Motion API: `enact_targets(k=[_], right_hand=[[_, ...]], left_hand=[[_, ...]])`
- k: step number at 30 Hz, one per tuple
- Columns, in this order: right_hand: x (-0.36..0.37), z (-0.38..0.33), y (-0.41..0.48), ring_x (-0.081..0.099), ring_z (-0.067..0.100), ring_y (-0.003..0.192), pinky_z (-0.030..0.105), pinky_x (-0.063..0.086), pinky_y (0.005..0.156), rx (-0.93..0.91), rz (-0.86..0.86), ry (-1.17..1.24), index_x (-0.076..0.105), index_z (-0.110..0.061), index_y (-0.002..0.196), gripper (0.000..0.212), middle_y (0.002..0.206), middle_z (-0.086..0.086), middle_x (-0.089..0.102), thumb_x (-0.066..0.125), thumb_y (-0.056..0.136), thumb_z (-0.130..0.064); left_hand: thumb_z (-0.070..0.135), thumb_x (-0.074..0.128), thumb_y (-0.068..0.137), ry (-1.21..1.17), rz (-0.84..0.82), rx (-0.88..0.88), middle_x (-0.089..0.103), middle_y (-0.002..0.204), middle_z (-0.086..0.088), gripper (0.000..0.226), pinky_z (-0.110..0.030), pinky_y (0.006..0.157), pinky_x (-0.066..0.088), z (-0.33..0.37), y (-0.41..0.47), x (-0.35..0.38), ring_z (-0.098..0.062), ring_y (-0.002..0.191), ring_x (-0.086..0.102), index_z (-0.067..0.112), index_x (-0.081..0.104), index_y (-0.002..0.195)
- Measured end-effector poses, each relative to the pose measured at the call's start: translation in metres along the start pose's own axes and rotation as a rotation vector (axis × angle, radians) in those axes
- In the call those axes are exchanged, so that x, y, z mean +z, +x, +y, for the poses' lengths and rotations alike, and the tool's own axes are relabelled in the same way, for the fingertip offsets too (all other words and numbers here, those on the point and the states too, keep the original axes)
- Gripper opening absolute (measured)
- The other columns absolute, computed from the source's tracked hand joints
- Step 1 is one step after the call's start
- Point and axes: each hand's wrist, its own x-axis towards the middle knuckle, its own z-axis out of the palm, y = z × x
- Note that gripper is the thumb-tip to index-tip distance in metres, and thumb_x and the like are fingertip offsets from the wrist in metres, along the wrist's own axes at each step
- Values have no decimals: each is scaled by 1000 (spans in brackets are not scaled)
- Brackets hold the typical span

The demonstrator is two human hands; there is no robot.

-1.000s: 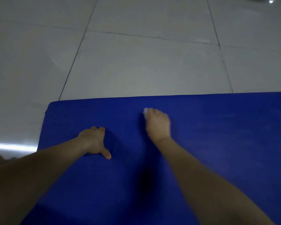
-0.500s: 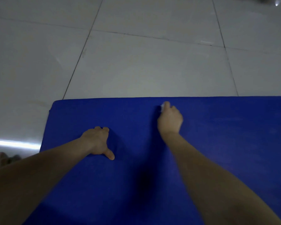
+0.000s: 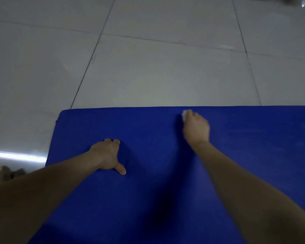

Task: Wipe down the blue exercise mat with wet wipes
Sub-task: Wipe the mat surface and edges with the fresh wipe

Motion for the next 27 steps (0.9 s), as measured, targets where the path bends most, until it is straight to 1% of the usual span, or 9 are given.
enact_targets(k=[4,8,11,15,17,20,23,24,27], right_hand=[[-18,101,10,58,35,77,39,41,64,338,-37,-120,49,-5,110,14,93,20,63,51,97,-9],[-16,102,20,57,33,76,38,40,61,474,-30,-104,46,-2,112,22,95,23,64,37,108,-22],[-7,47,28,61,34,81,37,42,60,371,-66,-56,46,-3,117,19,99,20,64,40,106,-18],[-1,-49,25,63,31,92,39,47,70,159,-122,6,47,-5,115,16,106,16,63,44,100,-9],[2,-94,15,62,26,86,35,47,66,65,-152,41,49,-6,111,13,100,11,63,46,99,-7],[8,-143,-7,62,27,71,35,44,58,-117,-74,144,57,-5,101,6,85,12,64,58,96,-8],[8,-147,-16,60,31,67,36,38,55,-337,-91,193,58,-4,95,10,79,15,63,56,100,-12],[7,-136,-11,60,32,66,35,36,54,-352,-75,186,58,-5,94,11,79,14,63,56,100,-13],[-1,-75,11,62,30,80,35,41,59,-137,-107,111,55,-9,103,8,93,11,65,50,100,-13]], left_hand=[[71,82,62,-5,-2,3,38,148,-6,124,-37,98,52,-2,2,2,-24,126,49,18,21,156],[72,82,62,4,-1,4,38,149,-7,126,-37,98,52,-2,3,3,-25,127,49,16,20,156],[71,83,61,7,-7,4,38,150,-8,127,-38,100,51,-1,4,2,-25,128,49,15,20,156],[71,83,61,16,-6,3,40,148,-7,125,-38,99,52,-1,4,1,-25,126,50,15,22,155],[72,82,62,28,-10,-1,38,150,-8,126,-38,101,51,-1,4,1,-26,128,49,15,20,156],[72,81,63,33,-17,-8,36,152,-9,127,-38,102,51,1,4,0,-26,129,49,15,18,157],[72,81,64,45,-9,-10,38,150,-8,125,-38,99,52,1,2,-1,-25,126,51,15,20,156],[72,80,64,44,-7,-9,38,149,-8,124,-38,98,53,1,3,0,-25,125,51,15,20,156],[72,81,63,28,-12,-4,37,149,-8,123,-39,99,52,-1,2,1,-26,127,50,16,22,155]])
